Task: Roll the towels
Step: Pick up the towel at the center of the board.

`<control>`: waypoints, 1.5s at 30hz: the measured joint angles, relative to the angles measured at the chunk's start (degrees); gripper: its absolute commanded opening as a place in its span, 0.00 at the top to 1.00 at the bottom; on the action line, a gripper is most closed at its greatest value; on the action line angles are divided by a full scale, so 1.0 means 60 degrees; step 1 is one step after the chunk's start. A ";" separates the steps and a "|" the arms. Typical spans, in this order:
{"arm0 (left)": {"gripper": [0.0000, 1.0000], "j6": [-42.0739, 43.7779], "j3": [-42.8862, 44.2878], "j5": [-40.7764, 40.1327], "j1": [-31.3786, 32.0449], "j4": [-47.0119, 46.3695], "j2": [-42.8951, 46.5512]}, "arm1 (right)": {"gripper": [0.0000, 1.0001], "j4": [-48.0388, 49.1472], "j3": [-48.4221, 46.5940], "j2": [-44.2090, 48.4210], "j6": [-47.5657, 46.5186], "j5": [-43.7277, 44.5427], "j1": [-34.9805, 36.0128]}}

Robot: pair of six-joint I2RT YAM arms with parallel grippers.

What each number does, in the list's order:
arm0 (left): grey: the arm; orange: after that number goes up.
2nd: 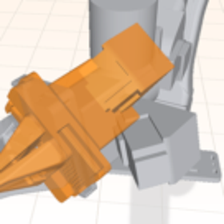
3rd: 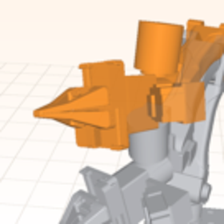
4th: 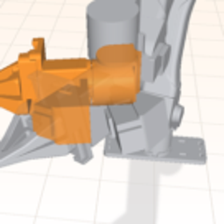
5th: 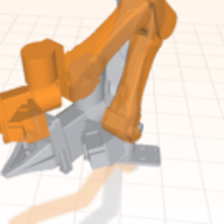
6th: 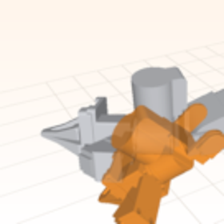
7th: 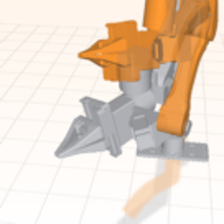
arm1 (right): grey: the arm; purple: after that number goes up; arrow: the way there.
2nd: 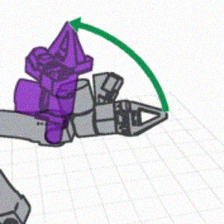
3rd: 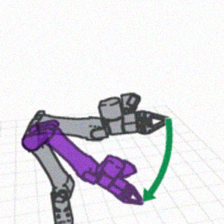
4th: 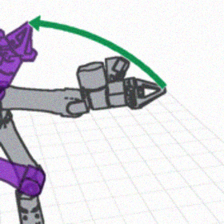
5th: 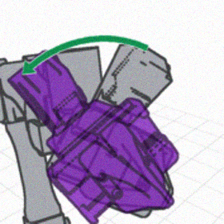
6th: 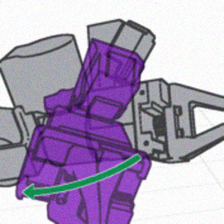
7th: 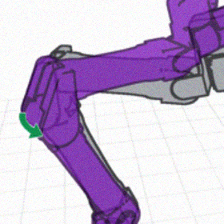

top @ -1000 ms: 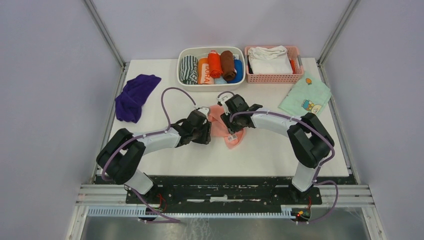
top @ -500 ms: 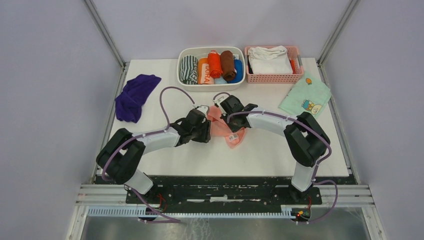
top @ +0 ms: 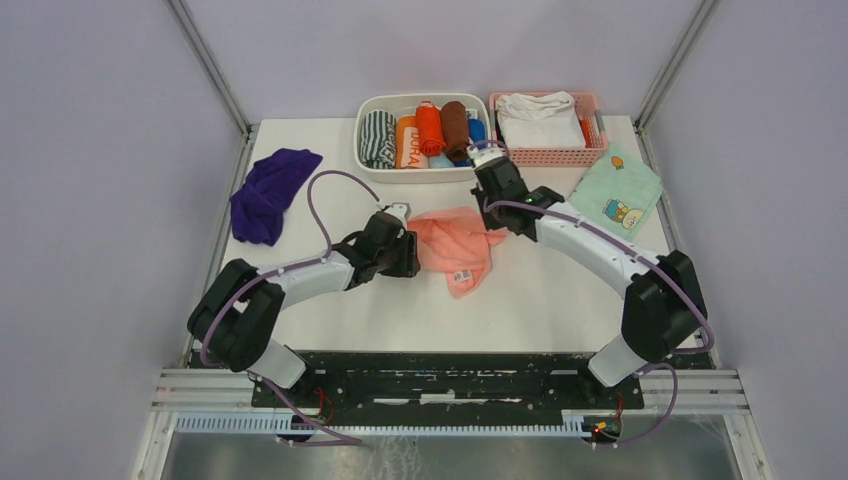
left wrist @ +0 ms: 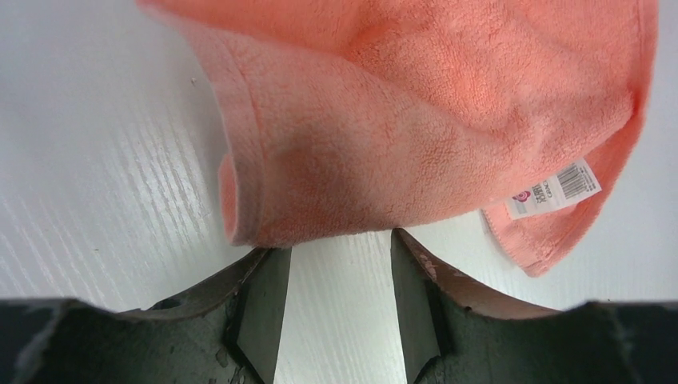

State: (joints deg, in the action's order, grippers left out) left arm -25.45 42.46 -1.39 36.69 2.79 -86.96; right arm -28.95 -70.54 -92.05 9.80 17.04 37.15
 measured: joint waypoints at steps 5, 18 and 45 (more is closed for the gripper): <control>0.43 -0.0142 0.0066 -0.0055 -0.0153 -0.0022 -0.0215 | 1.00 -0.0127 -0.0226 0.0612 0.0761 -0.0197 -0.1279; 0.44 -0.0193 0.0692 -0.0780 -0.0291 0.0084 -0.0980 | 1.00 -0.0459 0.0583 0.1381 0.1523 -0.0692 -0.2743; 0.36 -0.0514 0.0991 0.0645 -0.0823 -0.2164 -0.1767 | 1.00 -0.0106 0.1432 0.2863 0.1559 -0.2306 -0.3238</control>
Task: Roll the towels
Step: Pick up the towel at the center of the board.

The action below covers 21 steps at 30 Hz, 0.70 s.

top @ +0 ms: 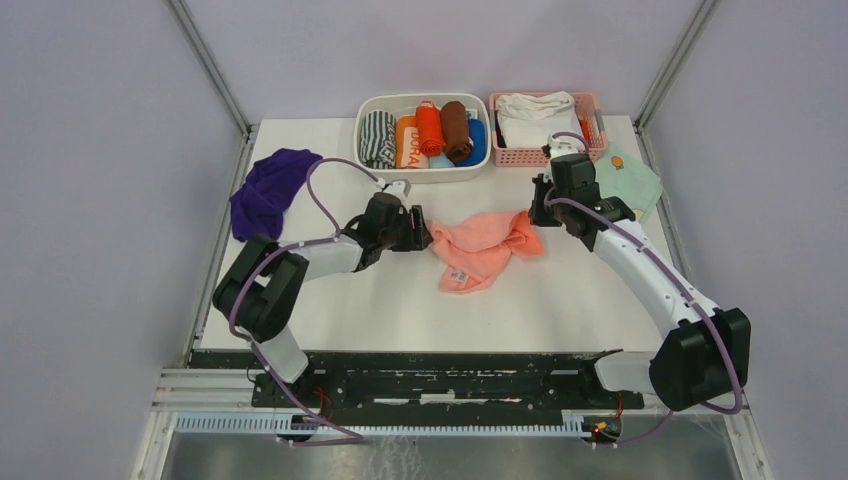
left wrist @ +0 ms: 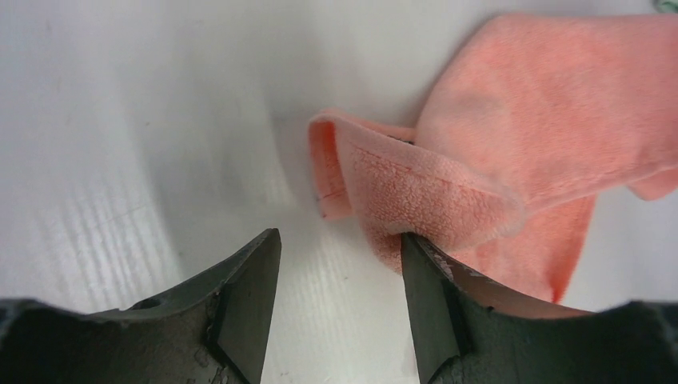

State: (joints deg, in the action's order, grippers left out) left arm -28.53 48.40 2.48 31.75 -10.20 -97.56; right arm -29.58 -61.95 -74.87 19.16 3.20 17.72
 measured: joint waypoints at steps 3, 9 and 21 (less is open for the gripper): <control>0.39 -0.0062 0.0015 0.0627 -0.0004 -0.0565 -0.0058 | 1.00 0.0022 0.0036 0.0040 -0.0011 -0.0131 0.0000; 0.71 -0.0357 0.0430 0.1315 0.0000 -0.1322 -0.1020 | 1.00 0.0033 0.0044 0.0087 -0.0018 -0.0215 0.0000; 0.97 -0.0113 0.0627 0.0364 -0.0197 -0.0178 0.0648 | 1.00 -0.0259 -0.0135 0.0707 -0.0248 0.0667 0.0000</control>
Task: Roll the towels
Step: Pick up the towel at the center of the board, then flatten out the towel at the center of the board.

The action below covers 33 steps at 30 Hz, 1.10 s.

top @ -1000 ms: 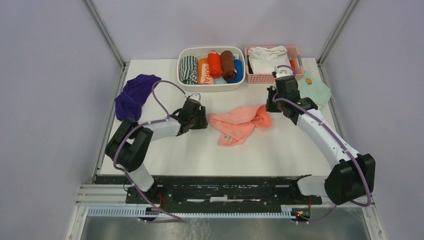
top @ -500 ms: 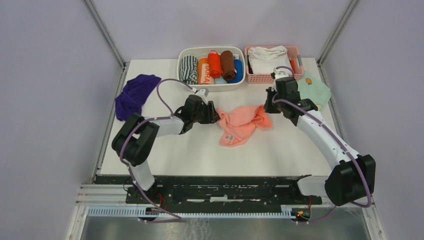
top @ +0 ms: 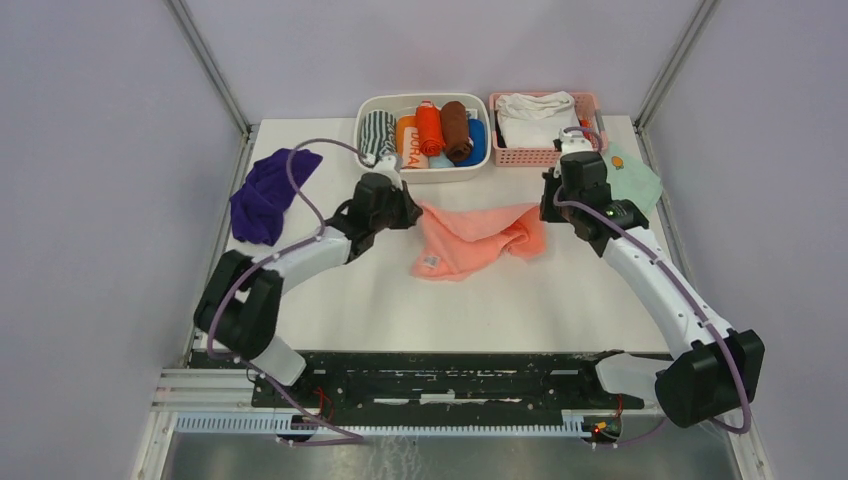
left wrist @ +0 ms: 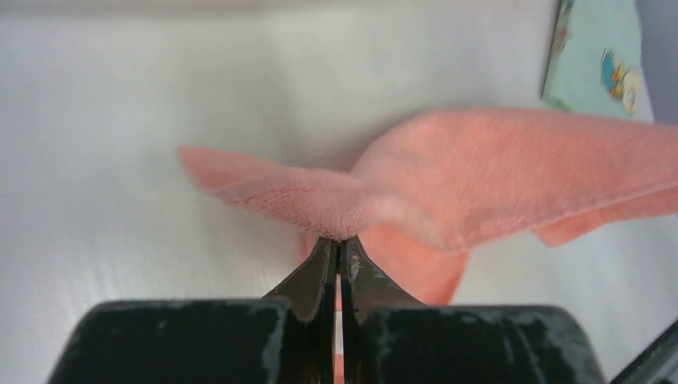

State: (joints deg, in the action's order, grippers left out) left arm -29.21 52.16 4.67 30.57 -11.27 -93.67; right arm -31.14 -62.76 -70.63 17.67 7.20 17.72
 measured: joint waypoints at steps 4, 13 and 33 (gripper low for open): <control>0.97 0.0867 0.0823 -0.1515 -0.0124 0.1169 0.1847 | 1.00 0.0000 -0.0452 0.0135 -0.0033 0.0659 0.0000; 0.68 0.1880 0.0659 -0.4280 -0.0160 0.2433 0.5315 | 1.00 0.0772 -0.0823 0.0765 -0.0204 0.0619 0.0000; 0.25 -0.1162 -0.3388 -0.4528 -0.0404 0.4280 0.6539 | 1.00 0.0889 0.3756 0.1344 0.0525 -0.2954 0.0004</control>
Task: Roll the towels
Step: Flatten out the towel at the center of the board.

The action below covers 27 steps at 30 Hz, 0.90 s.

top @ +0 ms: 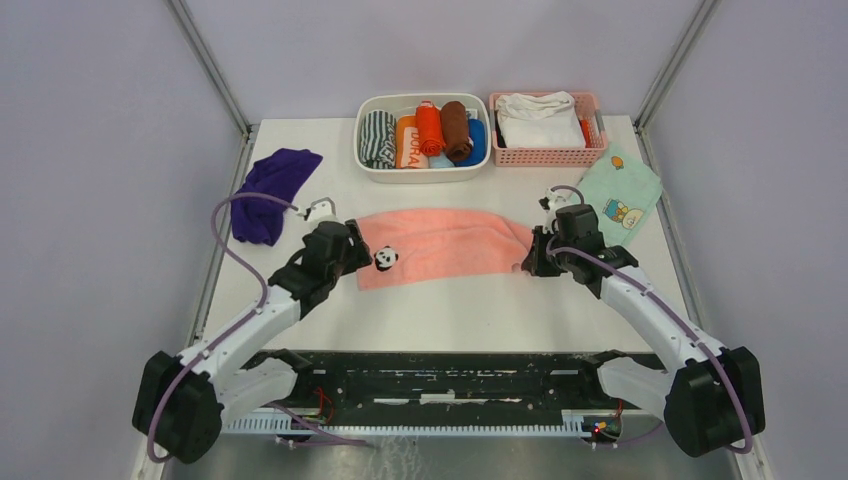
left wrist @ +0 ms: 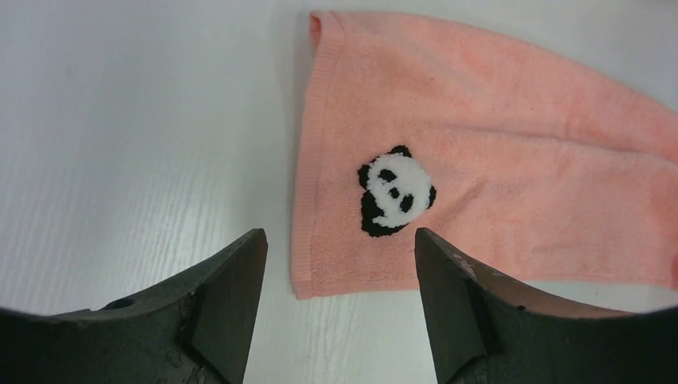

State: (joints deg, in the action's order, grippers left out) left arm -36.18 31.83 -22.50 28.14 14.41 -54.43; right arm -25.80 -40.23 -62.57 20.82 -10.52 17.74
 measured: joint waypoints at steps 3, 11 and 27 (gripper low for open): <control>0.25 -0.0066 0.0721 0.0525 -0.0091 0.0004 -0.1275 | 1.00 0.0004 0.0029 -0.0022 0.0066 -0.0004 0.0000; 0.32 -0.0251 0.1351 0.1166 -0.0117 0.0426 -0.2280 | 1.00 -0.0178 0.0029 -0.0025 0.0062 0.0408 0.0000; 0.51 -0.0266 0.1494 0.2860 -0.0375 -0.0204 -0.4783 | 1.00 -0.0965 0.0044 0.0058 0.0437 0.2102 0.0000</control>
State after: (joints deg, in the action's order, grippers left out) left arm -37.78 40.80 -5.34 25.89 13.19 -83.13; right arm -31.59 -39.97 -62.22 23.44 2.09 17.74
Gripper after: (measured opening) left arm 0.515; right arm 0.008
